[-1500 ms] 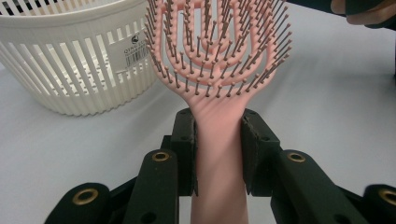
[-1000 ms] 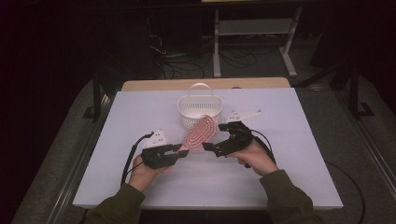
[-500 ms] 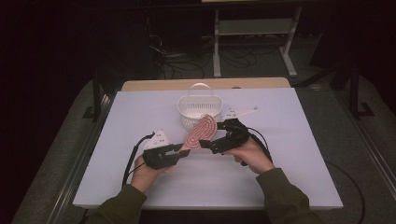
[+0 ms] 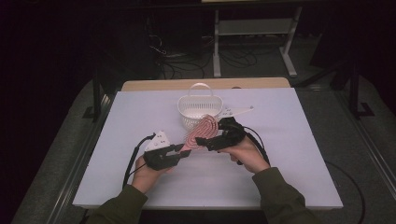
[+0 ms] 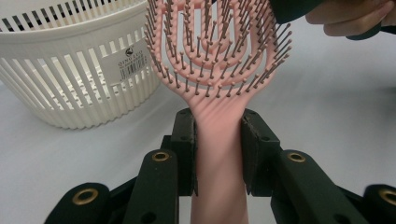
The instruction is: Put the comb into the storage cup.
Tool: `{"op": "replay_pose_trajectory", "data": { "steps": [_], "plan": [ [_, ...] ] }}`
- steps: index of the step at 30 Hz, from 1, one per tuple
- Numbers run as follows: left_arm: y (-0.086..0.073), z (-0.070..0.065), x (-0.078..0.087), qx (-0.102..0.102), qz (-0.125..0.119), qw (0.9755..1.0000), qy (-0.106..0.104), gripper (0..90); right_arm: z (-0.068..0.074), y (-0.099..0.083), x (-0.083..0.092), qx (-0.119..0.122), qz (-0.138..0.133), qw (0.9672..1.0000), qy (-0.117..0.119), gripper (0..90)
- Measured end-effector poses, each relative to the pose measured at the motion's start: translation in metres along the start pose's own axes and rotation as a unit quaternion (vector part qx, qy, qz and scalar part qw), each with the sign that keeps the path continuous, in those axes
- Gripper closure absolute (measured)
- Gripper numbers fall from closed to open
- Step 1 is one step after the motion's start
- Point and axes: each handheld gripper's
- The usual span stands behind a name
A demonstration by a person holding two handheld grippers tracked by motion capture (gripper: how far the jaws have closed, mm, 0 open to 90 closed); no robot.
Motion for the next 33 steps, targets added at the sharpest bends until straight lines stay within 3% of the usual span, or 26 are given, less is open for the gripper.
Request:
{"op": "replay_pose_trajectory", "data": {
  "steps": [20, 33],
  "plan": [
    [-0.0021, -0.0020, -0.0035, -0.012, 0.003, 0.9999, 0.004, 70.3, -0.0007, 0.0039, -0.0053, -0.013, 0.004, 0.9999, 0.009, 26.8],
    [-0.0028, -0.0013, -0.0038, -0.016, 0.004, 0.9998, 0.011, 70.3, -0.0042, 0.0034, -0.0070, -0.038, 0.010, 0.9989, 0.026, 40.6]
  ]
}}
Point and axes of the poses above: each handheld gripper's, and its own axes: x roughly backward along the jaws, y roughly out of its top, z roughly to its left, and after that the axes turned 9 degrees about -y, right-handed
